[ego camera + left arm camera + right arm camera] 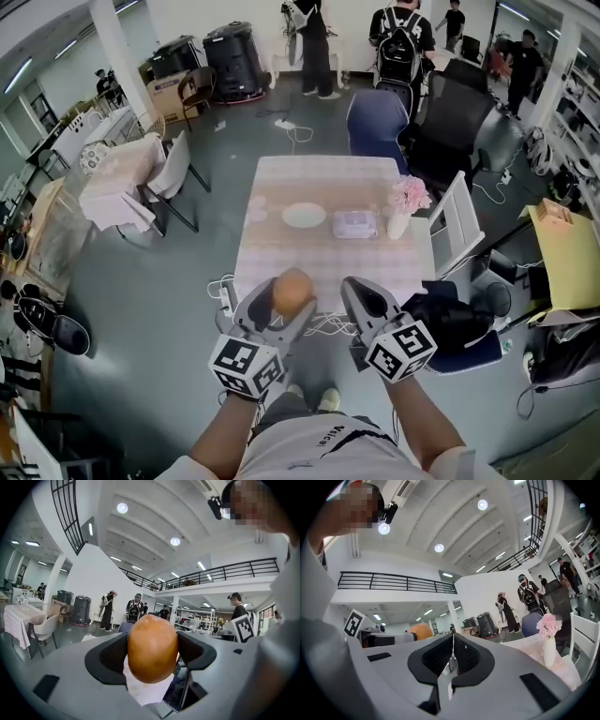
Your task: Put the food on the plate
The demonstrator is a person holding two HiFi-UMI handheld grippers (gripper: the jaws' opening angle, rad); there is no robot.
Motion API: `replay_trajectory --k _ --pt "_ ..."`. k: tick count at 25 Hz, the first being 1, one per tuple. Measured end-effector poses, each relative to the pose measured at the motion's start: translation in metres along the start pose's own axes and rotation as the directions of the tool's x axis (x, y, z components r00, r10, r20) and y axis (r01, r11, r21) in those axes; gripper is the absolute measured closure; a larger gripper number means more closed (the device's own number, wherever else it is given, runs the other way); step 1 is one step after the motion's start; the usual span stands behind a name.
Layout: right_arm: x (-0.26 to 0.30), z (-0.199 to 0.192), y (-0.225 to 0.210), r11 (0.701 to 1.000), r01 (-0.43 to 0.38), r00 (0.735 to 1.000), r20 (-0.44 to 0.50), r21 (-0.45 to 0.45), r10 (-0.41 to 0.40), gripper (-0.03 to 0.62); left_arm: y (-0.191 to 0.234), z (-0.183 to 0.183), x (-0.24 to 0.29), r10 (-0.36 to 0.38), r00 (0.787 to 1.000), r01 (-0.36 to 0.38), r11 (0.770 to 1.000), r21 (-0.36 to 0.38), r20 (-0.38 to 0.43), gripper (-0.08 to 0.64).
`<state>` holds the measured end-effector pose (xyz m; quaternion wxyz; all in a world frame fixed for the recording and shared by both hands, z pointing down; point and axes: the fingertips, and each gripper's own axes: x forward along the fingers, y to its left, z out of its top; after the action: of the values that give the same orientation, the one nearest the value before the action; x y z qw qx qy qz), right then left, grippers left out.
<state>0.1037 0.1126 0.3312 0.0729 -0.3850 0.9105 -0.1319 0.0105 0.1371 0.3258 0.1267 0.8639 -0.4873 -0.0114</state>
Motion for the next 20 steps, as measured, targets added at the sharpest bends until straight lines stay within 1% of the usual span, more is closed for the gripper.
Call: replay_trajectory --k 4,11,17,20 --pt "0.009 -0.003 -0.002 1.0 -0.007 1.0 -0.004 0.007 0.007 0.574 0.009 -0.003 0.005 0.007 1.0 -0.007 1.0 0.002 -0.008 0.222" --pt "0.035 -0.009 -0.019 1.0 0.013 1.0 -0.014 0.013 -0.012 0.574 0.034 -0.008 0.028 0.002 1.0 -0.002 1.0 -0.001 -0.025 0.222" --pt "0.075 -0.009 -0.039 0.999 0.046 0.999 -0.018 0.006 -0.046 0.574 0.072 -0.006 0.06 -0.025 0.999 0.025 1.0 -0.005 -0.044 0.222" --pt "0.103 -0.009 -0.052 0.997 0.072 0.997 -0.012 0.004 -0.072 0.574 0.099 -0.005 0.083 -0.044 0.997 0.045 0.999 0.01 -0.06 0.222"
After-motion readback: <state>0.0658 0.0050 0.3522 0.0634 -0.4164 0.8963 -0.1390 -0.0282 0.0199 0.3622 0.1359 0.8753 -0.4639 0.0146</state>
